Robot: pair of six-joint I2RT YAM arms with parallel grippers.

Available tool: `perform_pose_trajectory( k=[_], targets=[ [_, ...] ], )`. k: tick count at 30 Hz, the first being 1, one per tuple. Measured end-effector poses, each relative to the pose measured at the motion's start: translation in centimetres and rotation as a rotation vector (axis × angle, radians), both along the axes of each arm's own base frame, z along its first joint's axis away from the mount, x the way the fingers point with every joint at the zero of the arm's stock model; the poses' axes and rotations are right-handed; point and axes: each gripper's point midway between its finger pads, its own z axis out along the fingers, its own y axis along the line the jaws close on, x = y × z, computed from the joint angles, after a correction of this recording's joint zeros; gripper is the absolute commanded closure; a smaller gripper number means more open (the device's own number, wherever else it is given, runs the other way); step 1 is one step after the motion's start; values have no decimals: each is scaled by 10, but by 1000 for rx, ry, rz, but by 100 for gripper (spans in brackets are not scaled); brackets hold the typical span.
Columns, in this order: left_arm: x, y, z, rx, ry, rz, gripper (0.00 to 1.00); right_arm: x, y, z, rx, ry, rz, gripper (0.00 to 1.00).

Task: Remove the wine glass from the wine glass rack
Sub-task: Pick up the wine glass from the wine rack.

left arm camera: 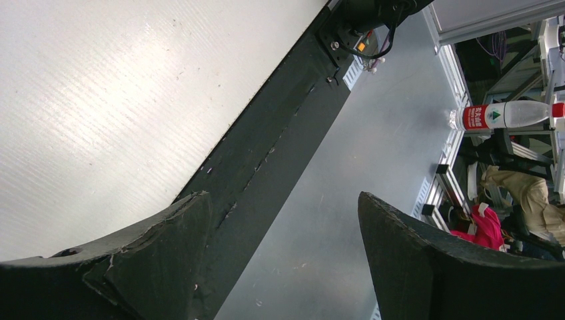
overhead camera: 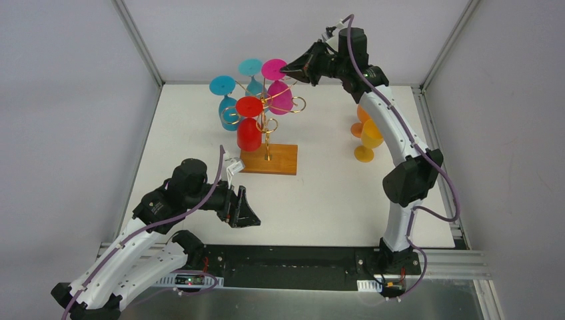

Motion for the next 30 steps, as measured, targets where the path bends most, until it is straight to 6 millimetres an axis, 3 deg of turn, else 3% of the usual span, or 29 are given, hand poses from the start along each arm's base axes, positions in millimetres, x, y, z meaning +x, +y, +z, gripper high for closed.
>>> perform_pose_trajectory(
  k=[10, 16, 30],
  targets=[
    [0, 0, 0, 0, 0, 0, 17, 11, -1, 4, -1, -10, -23, 100],
    [0, 0, 0, 0, 0, 0, 17, 22, -6, -4, -9, 4, -45, 100],
    [1, -1, -2, 7, 10, 0, 15, 51, -36, -23, -26, 34, -131, 100]
  ],
)
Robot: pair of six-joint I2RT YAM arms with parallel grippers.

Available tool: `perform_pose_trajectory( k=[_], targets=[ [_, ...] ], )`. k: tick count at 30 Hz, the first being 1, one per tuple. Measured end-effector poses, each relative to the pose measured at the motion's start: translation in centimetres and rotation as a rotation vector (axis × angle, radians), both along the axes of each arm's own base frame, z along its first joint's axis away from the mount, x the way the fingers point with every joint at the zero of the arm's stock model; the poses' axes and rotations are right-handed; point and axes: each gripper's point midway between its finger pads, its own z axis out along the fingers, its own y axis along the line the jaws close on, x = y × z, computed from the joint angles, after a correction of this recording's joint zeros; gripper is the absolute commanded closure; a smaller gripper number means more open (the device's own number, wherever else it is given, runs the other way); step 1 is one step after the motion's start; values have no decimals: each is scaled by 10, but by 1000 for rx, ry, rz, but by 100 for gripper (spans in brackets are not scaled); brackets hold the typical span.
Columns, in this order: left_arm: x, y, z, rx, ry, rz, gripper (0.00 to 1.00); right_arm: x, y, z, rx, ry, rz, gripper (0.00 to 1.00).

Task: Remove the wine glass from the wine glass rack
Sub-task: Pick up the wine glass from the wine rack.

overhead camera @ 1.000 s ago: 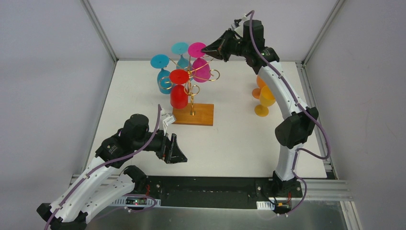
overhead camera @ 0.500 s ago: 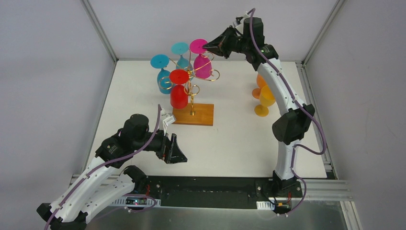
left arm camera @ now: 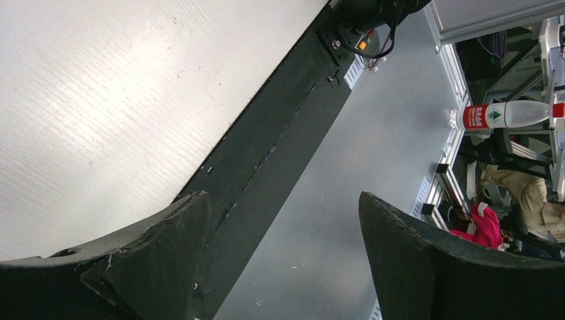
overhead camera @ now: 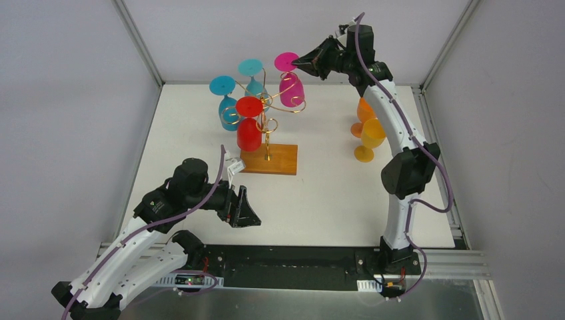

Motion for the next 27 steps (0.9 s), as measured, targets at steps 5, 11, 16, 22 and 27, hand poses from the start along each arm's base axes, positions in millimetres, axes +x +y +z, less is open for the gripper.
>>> perform_pose_trajectory(
  k=[5, 11, 16, 22, 27],
  targets=[
    [1, 0, -1, 4, 4, 2, 11, -1, -19, -9, -1, 25, -30, 100],
    [2, 0, -2, 8, 1, 8, 4, -17, -48, 0, -7, 7, -70, 100],
    [4, 1, -3, 15, -4, 20, 1, -30, -62, 9, -5, -20, -82, 100],
    [4, 1, -3, 16, -5, 21, 1, -55, -71, 8, -21, -36, -73, 100],
    [4, 1, -3, 16, -4, 22, 1, -80, -80, 6, -43, -66, -65, 100]
  ],
)
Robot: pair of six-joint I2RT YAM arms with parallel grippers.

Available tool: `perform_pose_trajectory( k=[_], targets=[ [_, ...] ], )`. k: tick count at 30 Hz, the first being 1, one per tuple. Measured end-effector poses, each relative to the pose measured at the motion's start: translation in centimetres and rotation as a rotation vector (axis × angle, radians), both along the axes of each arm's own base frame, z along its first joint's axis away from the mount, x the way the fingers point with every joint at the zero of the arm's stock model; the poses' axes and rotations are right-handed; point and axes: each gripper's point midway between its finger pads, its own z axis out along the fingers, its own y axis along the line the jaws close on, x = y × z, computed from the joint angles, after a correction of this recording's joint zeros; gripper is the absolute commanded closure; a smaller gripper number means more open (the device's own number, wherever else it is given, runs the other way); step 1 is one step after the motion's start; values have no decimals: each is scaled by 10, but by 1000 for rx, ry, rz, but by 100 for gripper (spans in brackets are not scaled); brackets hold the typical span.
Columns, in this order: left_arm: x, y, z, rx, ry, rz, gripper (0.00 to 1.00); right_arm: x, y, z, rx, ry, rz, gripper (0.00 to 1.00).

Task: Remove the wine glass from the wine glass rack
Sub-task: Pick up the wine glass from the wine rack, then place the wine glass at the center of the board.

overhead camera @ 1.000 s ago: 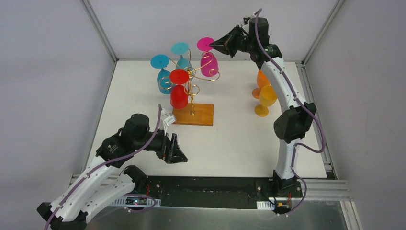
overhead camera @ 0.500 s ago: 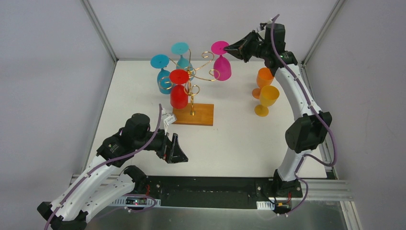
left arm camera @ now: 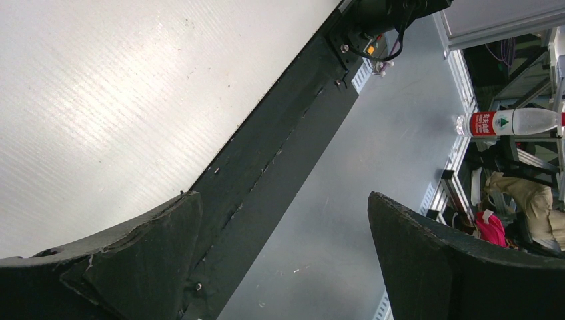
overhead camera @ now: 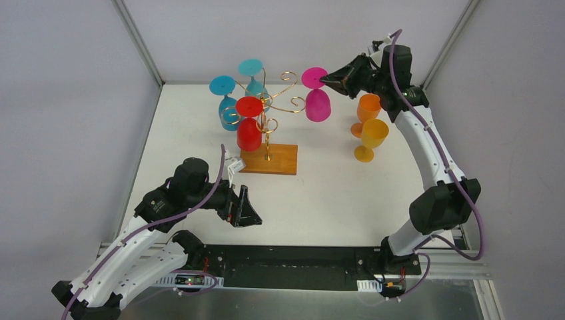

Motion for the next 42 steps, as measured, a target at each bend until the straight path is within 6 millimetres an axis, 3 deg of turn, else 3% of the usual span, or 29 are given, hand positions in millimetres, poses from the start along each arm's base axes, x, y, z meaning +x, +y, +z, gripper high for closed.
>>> perform_pose_trajectory(
  k=[14, 22, 31, 42],
  targets=[
    [7, -8, 13, -24, 44, 32, 3, -91, -18, -33, -126, -115, 68, 100],
    [18, -20, 22, -80, 101, 84, 4, -148, -6, -46, -255, -253, 200, 100],
    [24, -27, 38, -154, 128, 125, 4, -197, -6, -82, -375, -364, 335, 100],
    [26, -30, 38, -177, 172, 152, 4, -259, 3, -95, -433, -644, 565, 100]
  ],
)
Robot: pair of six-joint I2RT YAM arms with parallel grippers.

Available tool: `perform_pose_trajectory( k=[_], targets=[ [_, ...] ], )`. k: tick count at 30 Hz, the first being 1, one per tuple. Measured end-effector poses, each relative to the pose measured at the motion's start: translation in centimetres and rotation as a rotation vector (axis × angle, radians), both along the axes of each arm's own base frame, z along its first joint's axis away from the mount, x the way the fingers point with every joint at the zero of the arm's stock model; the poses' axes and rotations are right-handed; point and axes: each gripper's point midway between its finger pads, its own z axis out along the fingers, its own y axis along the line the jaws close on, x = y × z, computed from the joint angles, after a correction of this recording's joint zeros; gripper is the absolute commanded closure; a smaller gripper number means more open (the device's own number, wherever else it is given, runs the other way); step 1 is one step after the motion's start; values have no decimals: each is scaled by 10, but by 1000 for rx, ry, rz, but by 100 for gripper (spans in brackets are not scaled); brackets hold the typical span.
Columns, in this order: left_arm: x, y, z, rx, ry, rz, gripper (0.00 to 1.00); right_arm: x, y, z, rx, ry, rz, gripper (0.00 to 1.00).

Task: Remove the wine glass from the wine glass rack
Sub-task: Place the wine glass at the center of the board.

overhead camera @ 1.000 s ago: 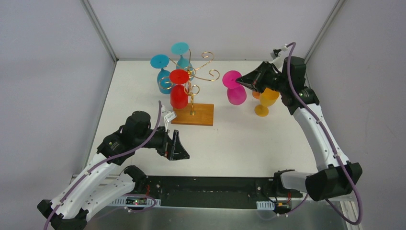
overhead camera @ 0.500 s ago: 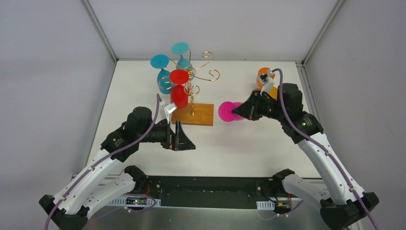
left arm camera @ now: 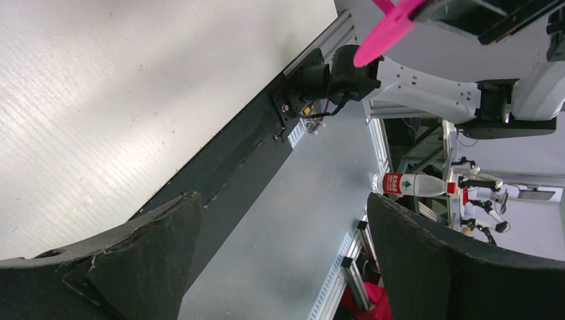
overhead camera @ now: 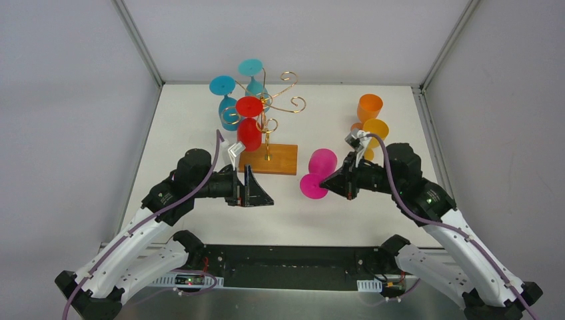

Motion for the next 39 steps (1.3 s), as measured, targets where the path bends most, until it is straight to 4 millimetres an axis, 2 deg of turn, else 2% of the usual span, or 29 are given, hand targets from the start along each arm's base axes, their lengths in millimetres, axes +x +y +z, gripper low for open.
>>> perform_pose_trajectory(
  k=[9, 15, 32, 39],
  targets=[
    [2, -2, -1, -13, 34, 16, 4, -41, 20, -25, -57, -167, 251, 100],
    [2, -3, -2, -17, 39, 19, 4, -57, 39, -28, -65, -323, 375, 100],
    [1, 0, -14, -17, 73, 48, 4, -67, 101, -45, -163, -623, 462, 100],
    [1, 1, -22, -11, 88, 62, 9, -71, 121, -50, -203, -728, 460, 100]
  ],
)
